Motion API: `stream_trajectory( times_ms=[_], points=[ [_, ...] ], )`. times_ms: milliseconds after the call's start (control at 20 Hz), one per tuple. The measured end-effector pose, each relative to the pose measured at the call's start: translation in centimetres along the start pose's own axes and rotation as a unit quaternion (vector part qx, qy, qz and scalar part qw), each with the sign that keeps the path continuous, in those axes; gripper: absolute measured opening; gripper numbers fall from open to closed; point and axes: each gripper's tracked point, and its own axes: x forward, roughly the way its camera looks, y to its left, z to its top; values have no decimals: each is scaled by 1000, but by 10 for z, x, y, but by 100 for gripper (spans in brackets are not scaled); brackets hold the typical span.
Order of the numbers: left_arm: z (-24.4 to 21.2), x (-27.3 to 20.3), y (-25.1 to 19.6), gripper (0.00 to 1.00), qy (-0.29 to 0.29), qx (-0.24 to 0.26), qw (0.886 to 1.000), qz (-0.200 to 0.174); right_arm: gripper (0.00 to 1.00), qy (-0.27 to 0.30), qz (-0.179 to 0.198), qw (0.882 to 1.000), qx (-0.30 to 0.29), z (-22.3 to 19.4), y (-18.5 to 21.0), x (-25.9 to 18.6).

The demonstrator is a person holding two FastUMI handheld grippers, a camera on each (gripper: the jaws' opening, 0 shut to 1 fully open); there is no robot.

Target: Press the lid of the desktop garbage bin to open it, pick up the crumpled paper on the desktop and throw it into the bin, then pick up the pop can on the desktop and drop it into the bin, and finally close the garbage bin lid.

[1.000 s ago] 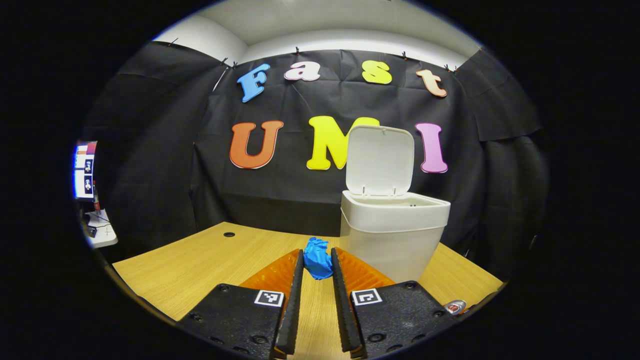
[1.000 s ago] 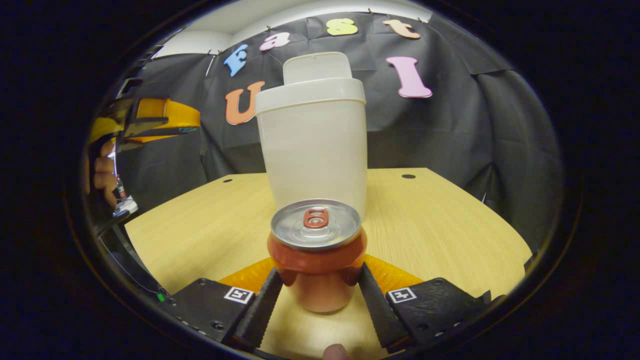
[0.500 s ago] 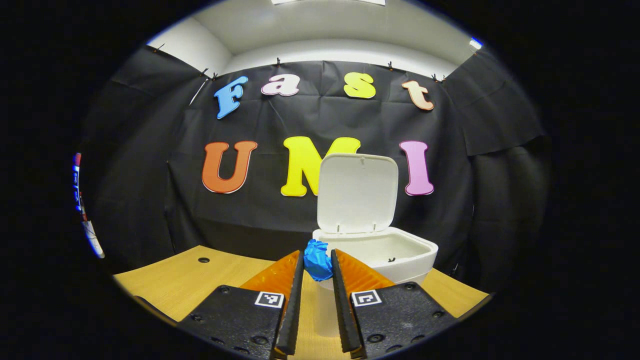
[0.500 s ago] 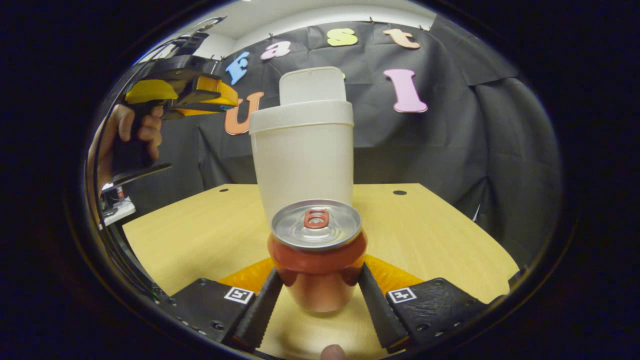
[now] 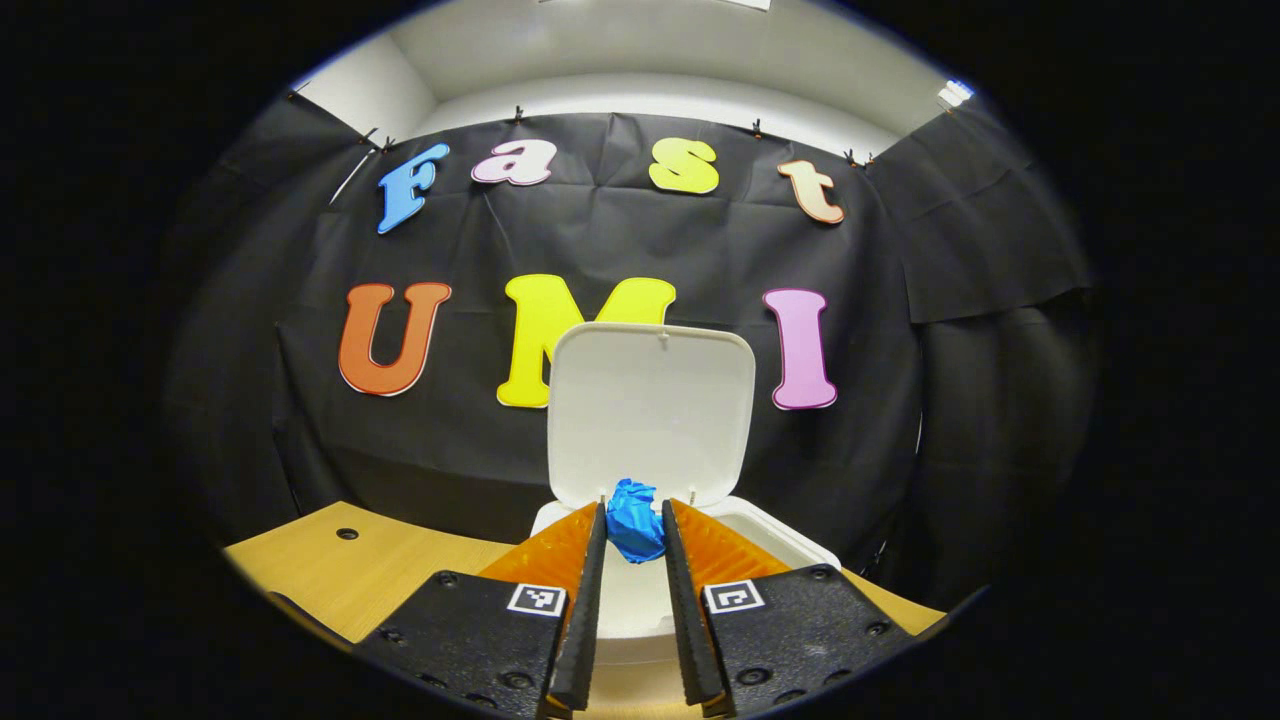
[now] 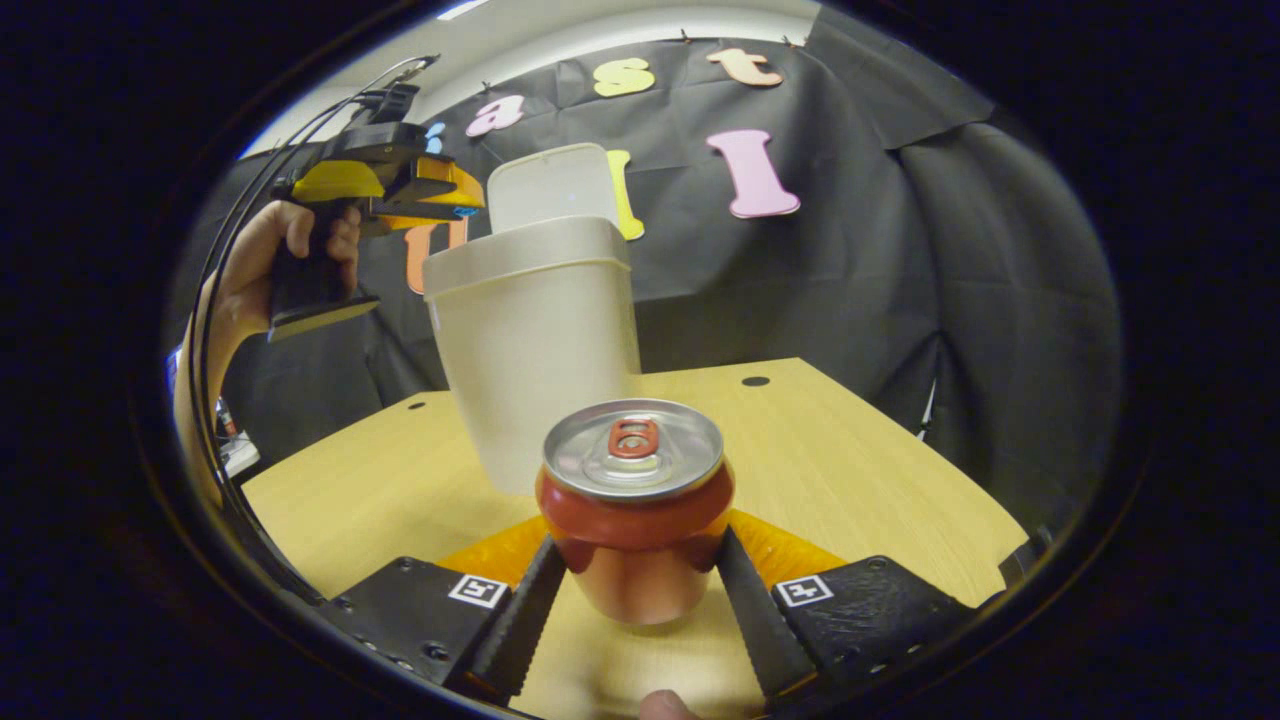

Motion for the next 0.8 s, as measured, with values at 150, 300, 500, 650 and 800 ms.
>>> stream_trajectory(
  times_ms=[150, 300, 500, 650, 800],
  points=[
    [-5, 5, -7, 39, 7, -1, 1000, -8, 82, 3, -2, 1000, 7, -1, -7, 0],
    [-7, 9, -8, 43, 11, 5, 1000, -4, 82, 3, -3, 1000, 8, -3, -10, 0],
    [-10, 10, -7, 71, 17, 8, 1000, 1, 82, 4, -1, 1000, 12, -3, -10, 1],
    [-5, 7, -5, 90, 10, 11, 1000, 7, 82, 3, -1, 1000, 11, -3, -9, 1],
    [-1, 4, -1, 98, 3, 11, 1000, 9, 82, 1, -3, 1000, 10, -2, -8, 0]
  ],
)
